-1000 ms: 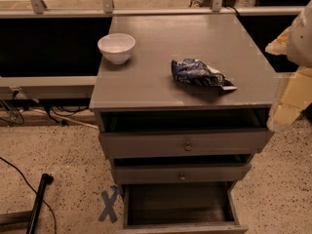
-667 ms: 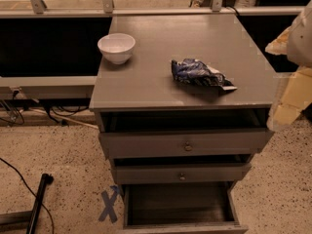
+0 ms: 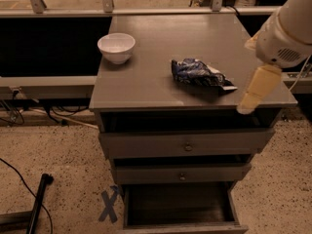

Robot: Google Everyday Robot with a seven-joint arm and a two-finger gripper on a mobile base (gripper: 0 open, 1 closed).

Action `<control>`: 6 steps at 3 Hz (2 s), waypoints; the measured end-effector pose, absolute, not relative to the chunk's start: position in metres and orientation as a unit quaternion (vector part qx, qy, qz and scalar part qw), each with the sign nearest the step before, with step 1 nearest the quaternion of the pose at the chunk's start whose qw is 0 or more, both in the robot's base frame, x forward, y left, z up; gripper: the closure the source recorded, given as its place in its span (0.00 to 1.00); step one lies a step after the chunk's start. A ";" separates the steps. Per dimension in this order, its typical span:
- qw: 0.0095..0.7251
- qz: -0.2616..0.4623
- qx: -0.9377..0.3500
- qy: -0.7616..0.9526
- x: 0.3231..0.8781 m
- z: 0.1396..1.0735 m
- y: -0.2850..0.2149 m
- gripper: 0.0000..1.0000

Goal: Place blue chip bag into bottom drawer

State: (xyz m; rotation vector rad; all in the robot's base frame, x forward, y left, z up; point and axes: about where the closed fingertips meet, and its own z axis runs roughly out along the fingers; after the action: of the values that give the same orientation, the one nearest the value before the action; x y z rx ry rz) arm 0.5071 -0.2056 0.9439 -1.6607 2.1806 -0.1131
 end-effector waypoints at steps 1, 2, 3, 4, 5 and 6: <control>0.231 -0.047 -0.565 0.791 0.573 0.896 -0.204 0.00; 0.267 -0.059 -0.556 0.785 0.595 0.899 -0.200 0.00; 0.270 -0.043 -0.556 0.785 0.591 0.900 -0.193 0.00; 0.254 -0.040 -0.556 0.790 0.581 0.892 -0.190 0.00; 0.227 -0.060 -0.552 0.800 0.573 0.876 -0.200 0.18; 0.232 -0.064 -0.545 0.803 0.572 0.876 -0.203 0.42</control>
Offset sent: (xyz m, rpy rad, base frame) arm 0.0626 0.0016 -0.0459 0.0394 -0.0530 -0.0559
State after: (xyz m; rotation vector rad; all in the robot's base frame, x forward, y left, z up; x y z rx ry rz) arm 0.5721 -0.2030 0.8756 -1.4977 2.2065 -0.1760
